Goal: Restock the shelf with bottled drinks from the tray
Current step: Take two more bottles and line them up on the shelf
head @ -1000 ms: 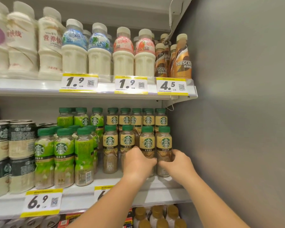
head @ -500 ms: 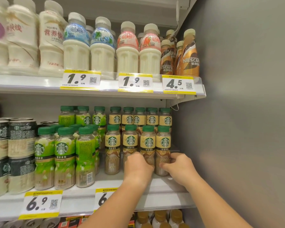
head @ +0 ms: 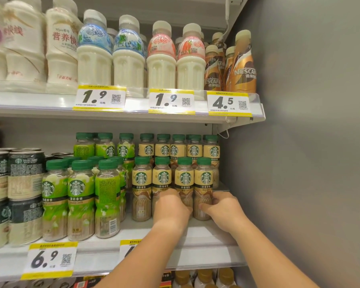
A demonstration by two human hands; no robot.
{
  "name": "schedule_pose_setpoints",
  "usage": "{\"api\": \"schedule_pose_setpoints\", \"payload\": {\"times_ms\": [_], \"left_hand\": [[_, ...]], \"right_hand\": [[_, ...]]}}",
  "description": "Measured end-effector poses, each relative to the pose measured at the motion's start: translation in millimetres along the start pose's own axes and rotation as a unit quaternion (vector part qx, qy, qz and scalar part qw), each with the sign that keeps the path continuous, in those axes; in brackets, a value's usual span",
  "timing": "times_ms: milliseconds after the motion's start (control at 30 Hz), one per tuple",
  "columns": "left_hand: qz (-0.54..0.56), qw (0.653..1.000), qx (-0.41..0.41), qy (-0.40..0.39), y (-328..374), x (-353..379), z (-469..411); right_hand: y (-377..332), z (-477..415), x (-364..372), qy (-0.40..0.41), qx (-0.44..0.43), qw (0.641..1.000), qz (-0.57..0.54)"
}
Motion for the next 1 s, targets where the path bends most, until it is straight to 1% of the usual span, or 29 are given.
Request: {"api": "schedule_pose_setpoints", "payload": {"times_ms": [267,400,533,767,1000], "left_hand": [[-0.016,1.000,0.005,0.016,-2,-4,1],[-0.045,0.999,0.019,0.014,1,-2,0],[-0.053,0.998,0.017,0.014,0,-3,1],[-0.044,0.999,-0.003,0.001,-7,-6,-4],[-0.017,1.000,-0.010,0.013,-8,-7,2]], "right_hand": [[-5,-1,7,-0.002,-0.030,0.999,0.022],[-6,-1,9,-0.005,-0.036,0.999,0.024],[-7,-1,9,-0.008,-0.038,0.999,0.027],[-8,2,11,-0.008,-0.034,0.999,0.027],[-9,5,13,-0.016,-0.017,0.999,0.022]]}}
Point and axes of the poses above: each hand's wrist, its own z-axis away from the middle knuckle, its own x-axis out of the palm, y = z × x, the point moved 9 cm from there along -z, towards the middle knuckle, and after that the axes turned 10 degrees about -z, right-handed, at the moved point
